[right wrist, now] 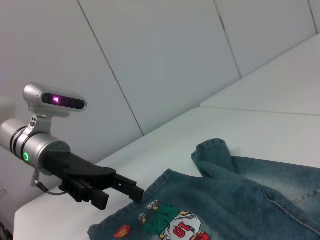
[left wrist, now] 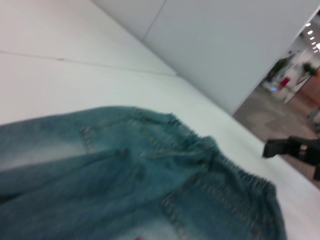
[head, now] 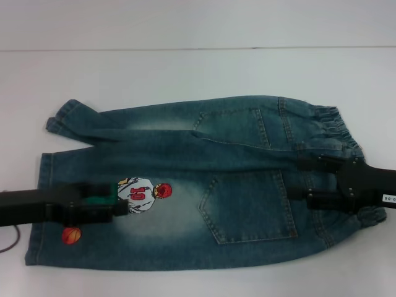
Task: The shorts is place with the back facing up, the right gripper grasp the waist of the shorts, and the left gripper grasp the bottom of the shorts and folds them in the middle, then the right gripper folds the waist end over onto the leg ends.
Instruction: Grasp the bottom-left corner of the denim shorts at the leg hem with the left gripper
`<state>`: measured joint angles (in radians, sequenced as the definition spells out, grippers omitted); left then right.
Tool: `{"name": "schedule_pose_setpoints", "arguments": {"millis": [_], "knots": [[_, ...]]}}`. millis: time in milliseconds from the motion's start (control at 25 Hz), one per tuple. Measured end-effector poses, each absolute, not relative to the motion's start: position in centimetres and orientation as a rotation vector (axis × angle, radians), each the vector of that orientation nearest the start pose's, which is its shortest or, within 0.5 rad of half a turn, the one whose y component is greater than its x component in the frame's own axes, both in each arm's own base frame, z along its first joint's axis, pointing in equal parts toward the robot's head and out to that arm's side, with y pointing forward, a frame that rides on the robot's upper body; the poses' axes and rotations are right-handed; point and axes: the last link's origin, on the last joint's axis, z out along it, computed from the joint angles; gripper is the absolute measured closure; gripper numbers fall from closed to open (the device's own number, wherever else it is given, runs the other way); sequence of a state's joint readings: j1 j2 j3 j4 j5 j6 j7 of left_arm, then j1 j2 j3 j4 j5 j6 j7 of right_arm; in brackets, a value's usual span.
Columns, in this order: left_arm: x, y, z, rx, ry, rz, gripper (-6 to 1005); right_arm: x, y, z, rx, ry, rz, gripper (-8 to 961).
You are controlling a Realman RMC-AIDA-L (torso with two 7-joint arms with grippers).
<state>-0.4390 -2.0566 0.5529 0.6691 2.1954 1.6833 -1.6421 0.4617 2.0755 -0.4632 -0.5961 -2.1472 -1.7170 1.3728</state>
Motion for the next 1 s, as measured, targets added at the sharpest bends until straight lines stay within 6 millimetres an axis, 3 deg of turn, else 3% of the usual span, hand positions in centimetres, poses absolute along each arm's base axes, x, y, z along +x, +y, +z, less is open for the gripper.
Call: {"name": "schedule_pose_setpoints", "arguments": {"millis": [520,1000], "knots": [[-33.1,28.3,7.2,-2.593,-1.395,-0.309,126,29.3,28.7,0.6,-2.683,0.834,0.833,70],[-33.8,28.2,8.6,-2.54,-1.575,-0.02,126,29.8,28.7,1.1,-2.657,0.839,0.836,69]]}}
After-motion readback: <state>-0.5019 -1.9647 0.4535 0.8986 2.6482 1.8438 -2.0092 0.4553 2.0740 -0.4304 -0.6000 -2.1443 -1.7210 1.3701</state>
